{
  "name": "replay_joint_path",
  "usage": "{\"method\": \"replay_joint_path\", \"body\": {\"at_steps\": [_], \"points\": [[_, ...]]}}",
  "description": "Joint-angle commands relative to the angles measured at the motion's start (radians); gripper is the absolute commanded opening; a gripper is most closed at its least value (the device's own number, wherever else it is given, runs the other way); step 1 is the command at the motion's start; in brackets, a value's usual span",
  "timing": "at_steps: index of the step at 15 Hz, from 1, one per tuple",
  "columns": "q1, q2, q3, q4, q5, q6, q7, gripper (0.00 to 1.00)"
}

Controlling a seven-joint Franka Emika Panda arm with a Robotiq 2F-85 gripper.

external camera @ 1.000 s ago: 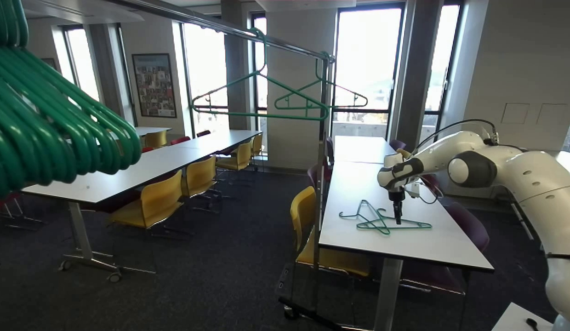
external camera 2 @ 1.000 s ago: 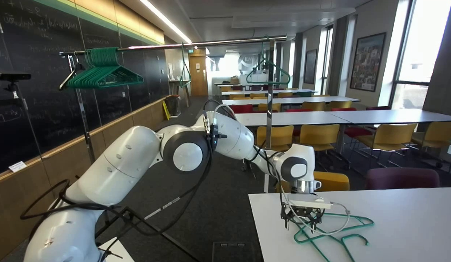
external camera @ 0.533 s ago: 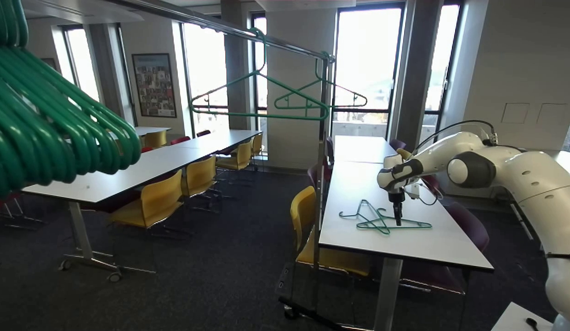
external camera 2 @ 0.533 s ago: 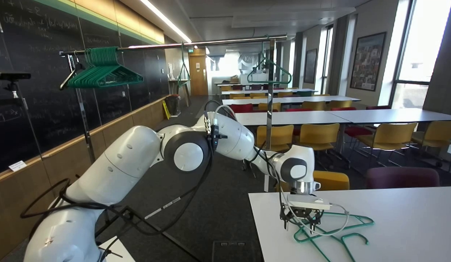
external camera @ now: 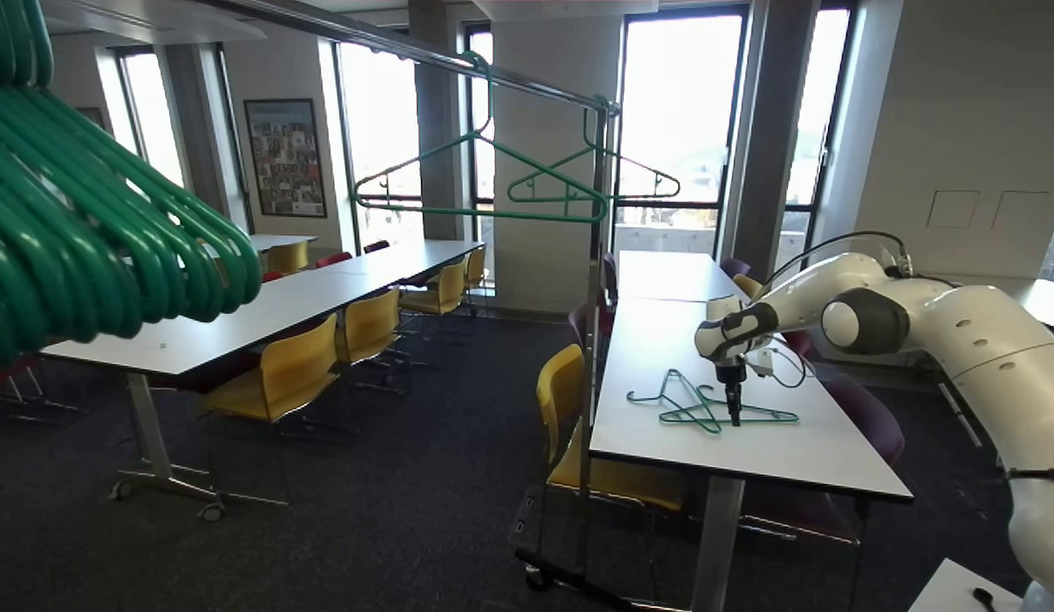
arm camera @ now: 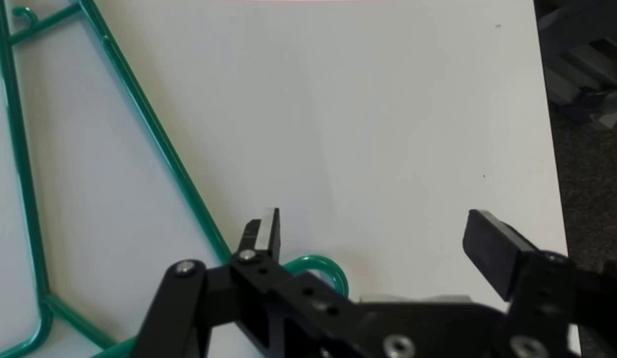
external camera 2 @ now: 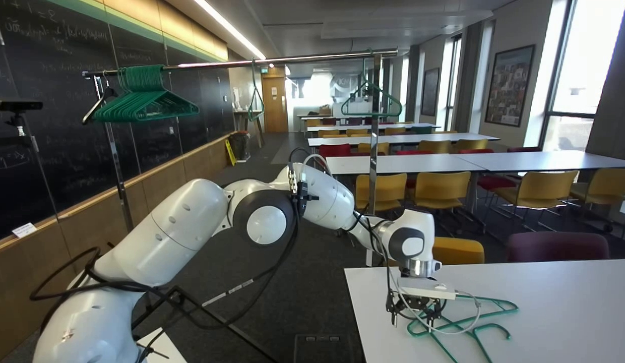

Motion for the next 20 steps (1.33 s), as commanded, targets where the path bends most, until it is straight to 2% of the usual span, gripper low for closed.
{"method": "replay_joint_path", "body": {"at_steps": [1, 9, 20], "points": [[-0.026, 0.046, 0.031, 0.063, 0.014, 0.017, -0.084, 1.00], [-0.029, 0.109, 0.050, 0.106, 0.019, 0.107, -0.230, 1.00], [-0.036, 0.151, 0.074, 0.154, 0.048, 0.072, -0.317, 1.00]]}}
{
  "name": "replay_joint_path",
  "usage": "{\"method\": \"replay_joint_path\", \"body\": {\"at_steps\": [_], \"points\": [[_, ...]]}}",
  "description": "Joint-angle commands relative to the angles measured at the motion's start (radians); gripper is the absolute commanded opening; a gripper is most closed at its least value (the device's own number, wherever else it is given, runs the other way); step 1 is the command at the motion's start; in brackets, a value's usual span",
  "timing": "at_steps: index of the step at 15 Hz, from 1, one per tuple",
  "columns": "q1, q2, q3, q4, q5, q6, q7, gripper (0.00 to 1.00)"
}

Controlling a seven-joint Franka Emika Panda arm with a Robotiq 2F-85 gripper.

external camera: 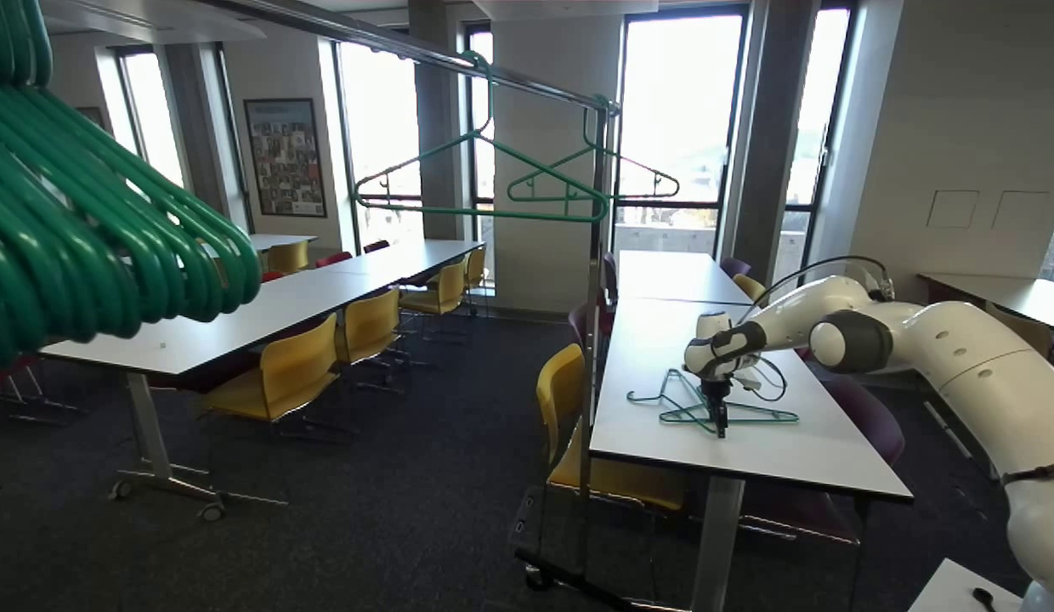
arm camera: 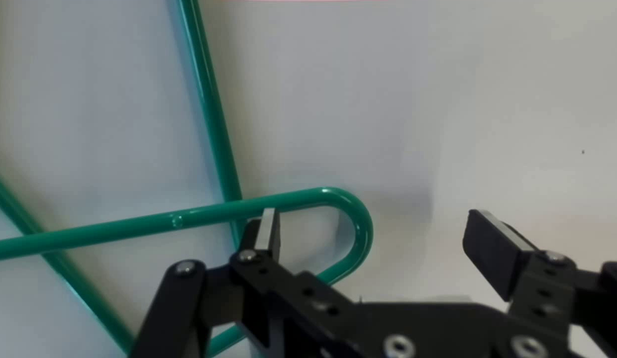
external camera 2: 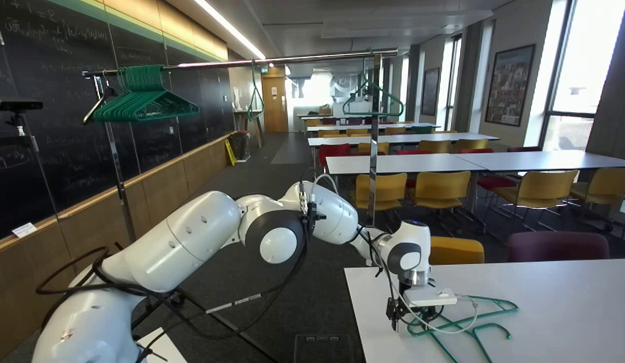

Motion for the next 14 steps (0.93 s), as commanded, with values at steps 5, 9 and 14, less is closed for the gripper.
{"method": "replay_joint_path", "body": {"at_steps": [5, 9, 14], "points": [[-0.026, 0.013, 0.030, 0.045, 0.059, -0.042, -0.086, 1.00], [-0.026, 0.016, 0.026, 0.051, 0.064, -0.058, -0.089, 1.00], [-0.031, 0.024, 0.024, 0.064, 0.070, -0.103, -0.085, 0.86]]}}
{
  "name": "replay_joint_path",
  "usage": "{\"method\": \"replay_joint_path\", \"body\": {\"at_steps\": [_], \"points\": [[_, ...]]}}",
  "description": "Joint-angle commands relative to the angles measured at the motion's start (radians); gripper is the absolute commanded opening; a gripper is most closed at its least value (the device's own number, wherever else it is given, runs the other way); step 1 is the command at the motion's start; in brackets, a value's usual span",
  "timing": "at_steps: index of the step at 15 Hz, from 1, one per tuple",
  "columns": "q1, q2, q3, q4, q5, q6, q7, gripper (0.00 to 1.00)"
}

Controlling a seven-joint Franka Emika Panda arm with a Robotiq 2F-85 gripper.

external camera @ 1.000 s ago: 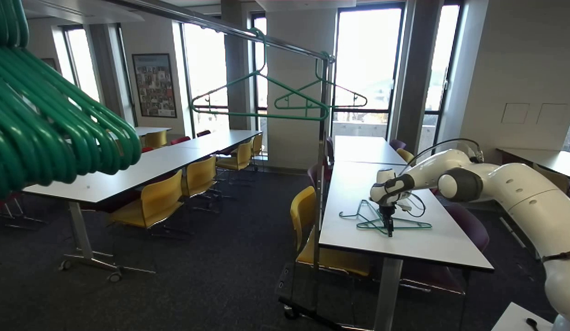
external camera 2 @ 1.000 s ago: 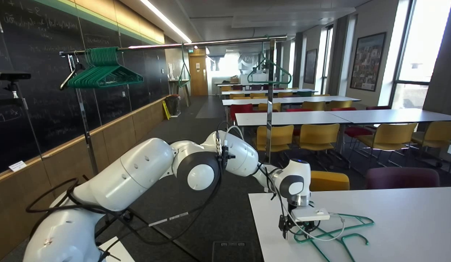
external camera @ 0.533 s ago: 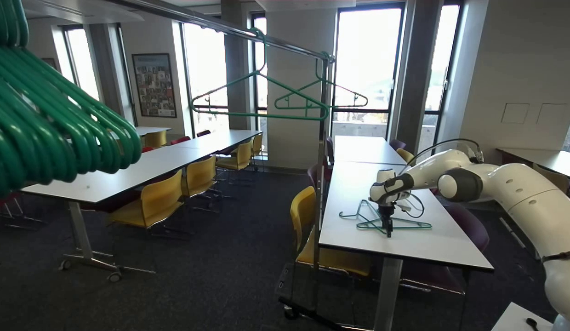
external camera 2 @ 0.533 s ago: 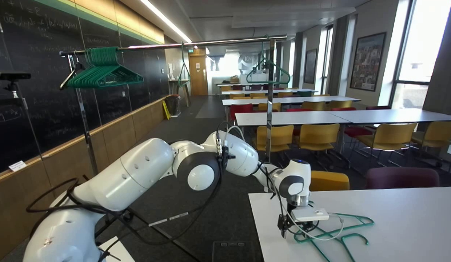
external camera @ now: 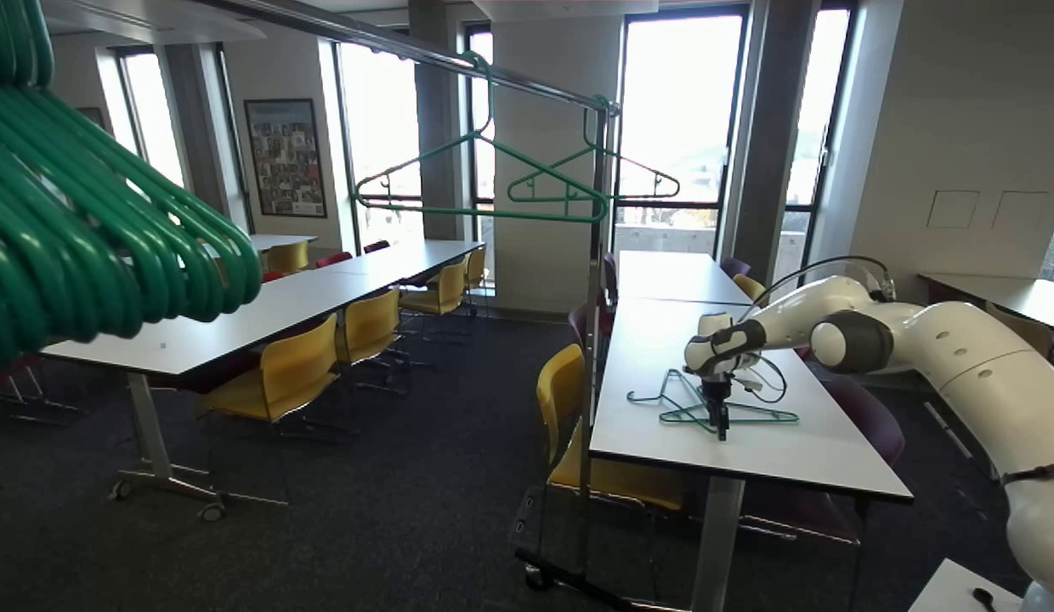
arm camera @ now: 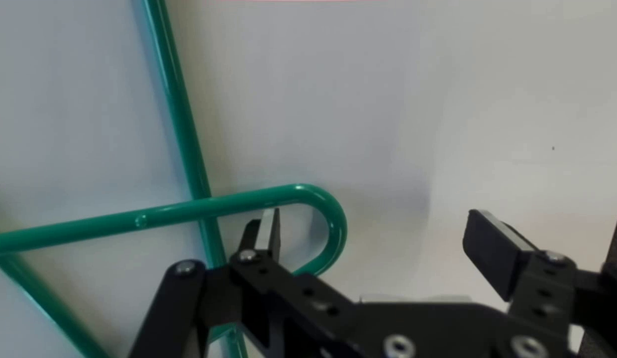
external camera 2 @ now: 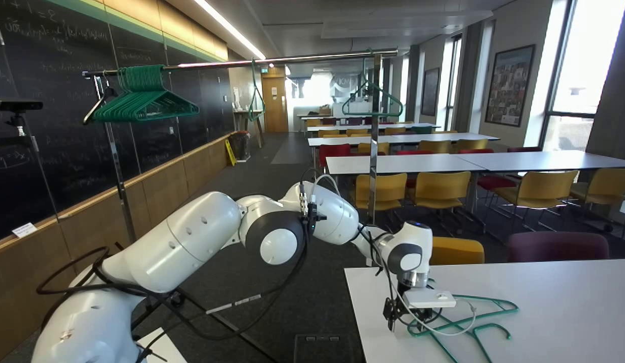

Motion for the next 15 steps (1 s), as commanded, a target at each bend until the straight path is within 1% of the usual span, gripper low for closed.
{"method": "replay_joint_path", "body": {"at_steps": [1, 4, 8, 11, 12, 13, 15], "points": [[-0.026, 0.023, 0.017, 0.061, 0.030, -0.061, -0.040, 0.74], [-0.033, 0.031, 0.018, 0.076, 0.041, -0.078, -0.041, 0.53], [-0.040, 0.045, 0.018, 0.105, 0.050, -0.089, -0.040, 0.20], [-0.042, 0.051, 0.018, 0.115, 0.052, -0.097, -0.039, 0.00], [-0.042, 0.052, 0.018, 0.117, 0.053, -0.099, -0.038, 0.00], [-0.043, 0.053, 0.018, 0.120, 0.054, -0.104, -0.038, 0.02], [-0.044, 0.056, 0.018, 0.127, 0.056, -0.111, -0.038, 0.03]]}}
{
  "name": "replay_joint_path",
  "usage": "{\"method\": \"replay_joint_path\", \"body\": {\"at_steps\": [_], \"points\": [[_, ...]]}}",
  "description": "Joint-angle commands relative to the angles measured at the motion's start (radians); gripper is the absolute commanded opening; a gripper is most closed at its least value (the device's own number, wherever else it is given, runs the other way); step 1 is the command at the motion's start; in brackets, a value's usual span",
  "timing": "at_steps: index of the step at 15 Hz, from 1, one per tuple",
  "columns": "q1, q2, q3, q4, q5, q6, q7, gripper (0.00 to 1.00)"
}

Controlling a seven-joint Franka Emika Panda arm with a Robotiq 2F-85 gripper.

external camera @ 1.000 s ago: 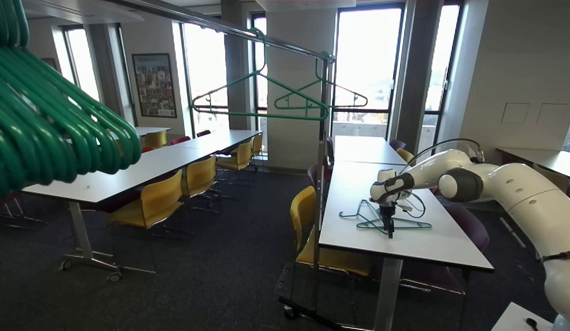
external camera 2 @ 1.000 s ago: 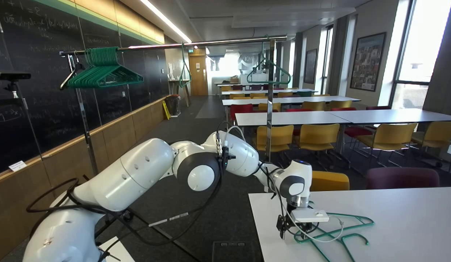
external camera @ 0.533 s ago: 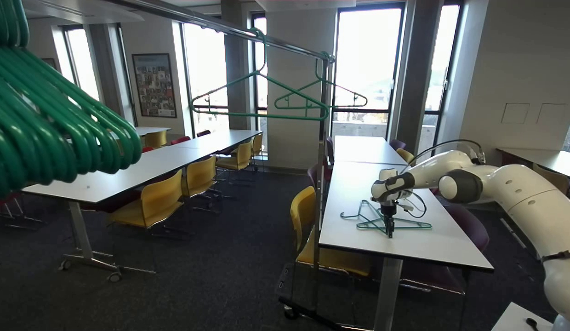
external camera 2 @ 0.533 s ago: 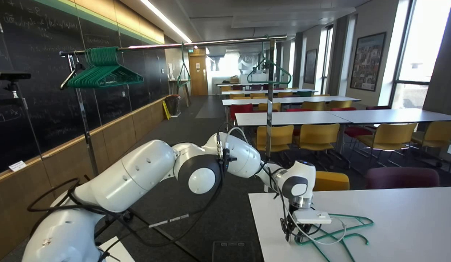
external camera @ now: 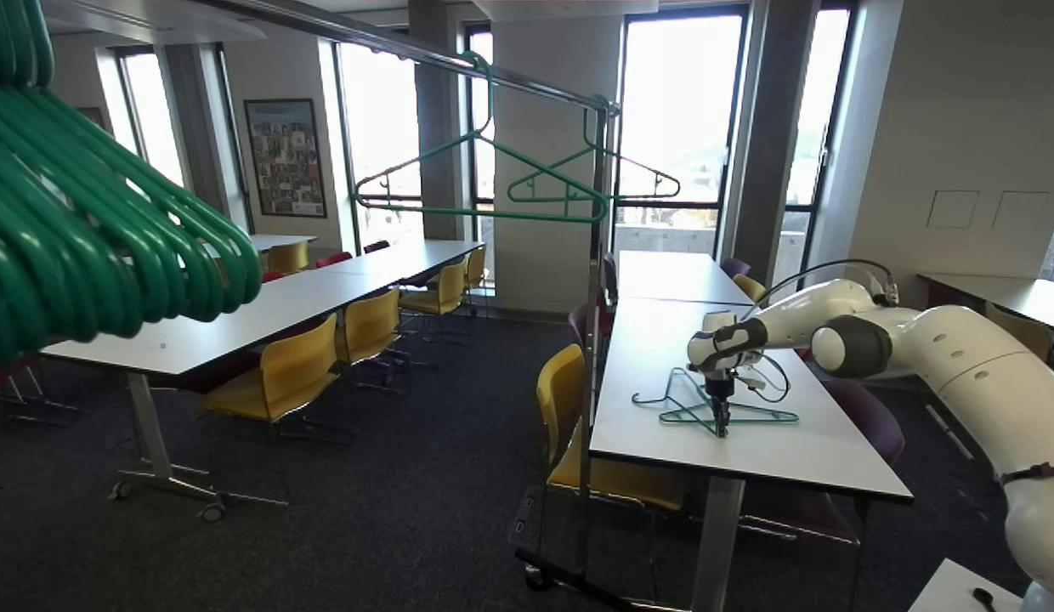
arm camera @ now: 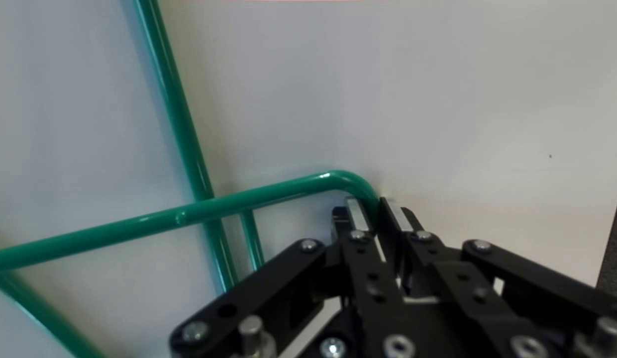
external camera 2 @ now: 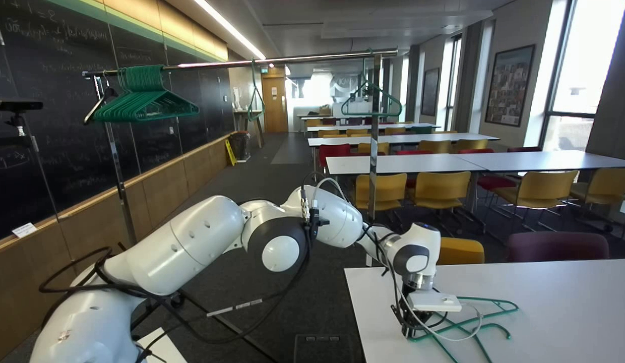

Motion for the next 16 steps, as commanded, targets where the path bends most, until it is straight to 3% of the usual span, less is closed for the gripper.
{"method": "replay_joint_path", "body": {"at_steps": [1, 4, 16], "points": [[-0.022, 0.025, 0.018, 0.058, 0.027, -0.049, -0.036, 0.03], [-0.016, 0.001, 0.011, 0.030, 0.022, -0.030, -0.023, 0.03], [0.011, -0.294, 0.061, -0.328, 0.003, 0.062, 0.004, 0.03]]}}
